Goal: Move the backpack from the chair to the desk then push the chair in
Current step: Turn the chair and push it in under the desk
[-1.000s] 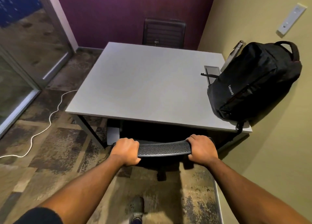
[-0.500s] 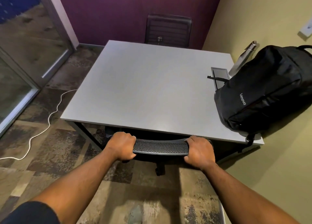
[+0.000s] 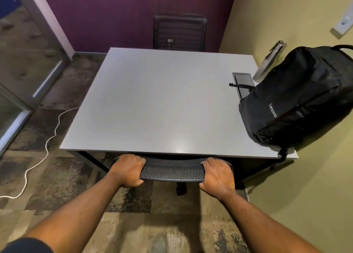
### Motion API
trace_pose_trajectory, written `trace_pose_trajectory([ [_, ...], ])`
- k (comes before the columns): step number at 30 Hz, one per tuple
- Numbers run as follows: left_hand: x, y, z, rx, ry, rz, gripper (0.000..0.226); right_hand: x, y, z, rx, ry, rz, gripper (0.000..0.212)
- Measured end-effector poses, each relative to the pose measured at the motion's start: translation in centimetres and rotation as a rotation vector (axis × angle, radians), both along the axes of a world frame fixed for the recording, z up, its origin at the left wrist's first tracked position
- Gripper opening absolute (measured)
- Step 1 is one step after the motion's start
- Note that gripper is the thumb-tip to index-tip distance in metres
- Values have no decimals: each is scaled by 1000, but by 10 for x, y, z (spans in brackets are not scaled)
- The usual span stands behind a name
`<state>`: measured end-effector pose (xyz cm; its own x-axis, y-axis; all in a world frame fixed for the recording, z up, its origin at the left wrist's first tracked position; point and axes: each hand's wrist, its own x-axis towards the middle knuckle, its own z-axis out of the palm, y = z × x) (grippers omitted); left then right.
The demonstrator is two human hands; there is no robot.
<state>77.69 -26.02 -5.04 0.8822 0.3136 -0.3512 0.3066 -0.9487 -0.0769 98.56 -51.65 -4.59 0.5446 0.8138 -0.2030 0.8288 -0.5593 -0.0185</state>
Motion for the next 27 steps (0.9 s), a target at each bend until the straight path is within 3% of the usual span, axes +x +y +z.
trace_pose_trajectory([
  [11,-9,0,6,-131,-105,137,47,0,9,16,-21,27,37,69],
  [24,-18,-19,20,-138,-84,146,64,1,-9,26,-18,111,102,77],
  [27,-16,-32,28,-144,-46,155,83,2,-14,35,-13,183,115,88],
])
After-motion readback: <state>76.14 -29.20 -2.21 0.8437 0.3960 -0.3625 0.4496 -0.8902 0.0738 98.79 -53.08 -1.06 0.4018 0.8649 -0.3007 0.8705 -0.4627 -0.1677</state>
